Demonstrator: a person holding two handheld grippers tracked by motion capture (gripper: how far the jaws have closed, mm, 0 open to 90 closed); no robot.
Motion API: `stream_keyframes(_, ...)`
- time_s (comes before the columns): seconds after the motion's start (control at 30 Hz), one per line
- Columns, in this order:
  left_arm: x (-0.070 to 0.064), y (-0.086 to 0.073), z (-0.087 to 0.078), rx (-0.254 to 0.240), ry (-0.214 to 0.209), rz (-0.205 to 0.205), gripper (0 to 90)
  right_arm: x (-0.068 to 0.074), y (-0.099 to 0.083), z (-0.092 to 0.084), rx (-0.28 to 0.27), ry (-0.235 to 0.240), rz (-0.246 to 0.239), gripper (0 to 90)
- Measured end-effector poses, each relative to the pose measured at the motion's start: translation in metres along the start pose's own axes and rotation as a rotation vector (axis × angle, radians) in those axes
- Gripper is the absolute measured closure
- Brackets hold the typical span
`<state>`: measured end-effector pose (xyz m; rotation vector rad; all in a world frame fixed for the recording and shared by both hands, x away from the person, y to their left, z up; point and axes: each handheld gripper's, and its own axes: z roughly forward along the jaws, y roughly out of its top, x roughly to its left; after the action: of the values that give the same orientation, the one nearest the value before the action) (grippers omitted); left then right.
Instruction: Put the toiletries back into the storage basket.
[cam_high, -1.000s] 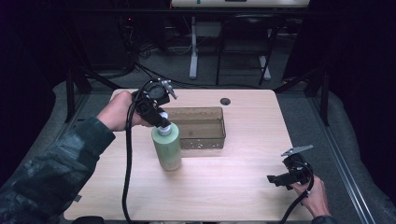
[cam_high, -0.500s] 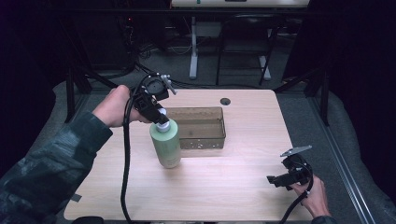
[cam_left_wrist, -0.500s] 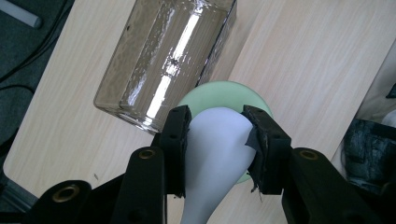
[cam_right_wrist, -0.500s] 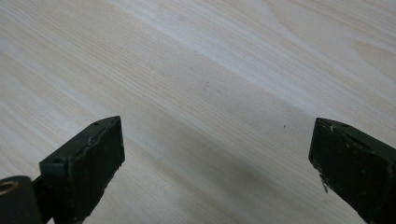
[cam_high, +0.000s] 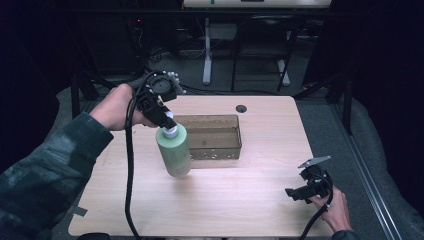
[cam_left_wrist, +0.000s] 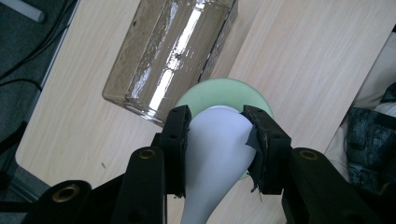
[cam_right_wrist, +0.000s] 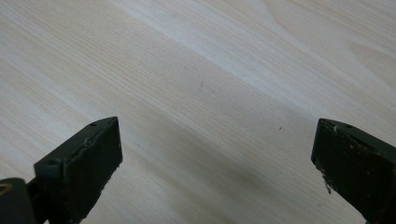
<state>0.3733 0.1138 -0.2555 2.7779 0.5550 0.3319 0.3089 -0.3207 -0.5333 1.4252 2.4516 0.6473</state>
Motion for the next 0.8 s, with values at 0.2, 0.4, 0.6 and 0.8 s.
stream_keyframes(0.2, 0.001, 0.001, -0.009, 0.001, 0.01, 0.005, 62.7, 0.002, 0.0, 0.001, 0.002, 0.005, 0.009, 1.0)
stream_keyframes(0.4, 0.002, 0.005, -0.01, 0.013, 0.011, 0.01, 62.7, -0.001, -0.001, 0.0, 0.009, -0.003, 0.01, 1.0)
stream_keyframes(0.6, 0.005, 0.007, -0.013, 0.012, 0.017, 0.009, 62.7, 0.0, -0.001, -0.001, 0.006, -0.005, 0.002, 1.2)
stream_keyframes(0.8, 0.009, 0.01, -0.013, 0.004, 0.017, 0.0, 62.7, 0.0, -0.001, -0.001, 0.008, -0.008, 0.002, 1.3)
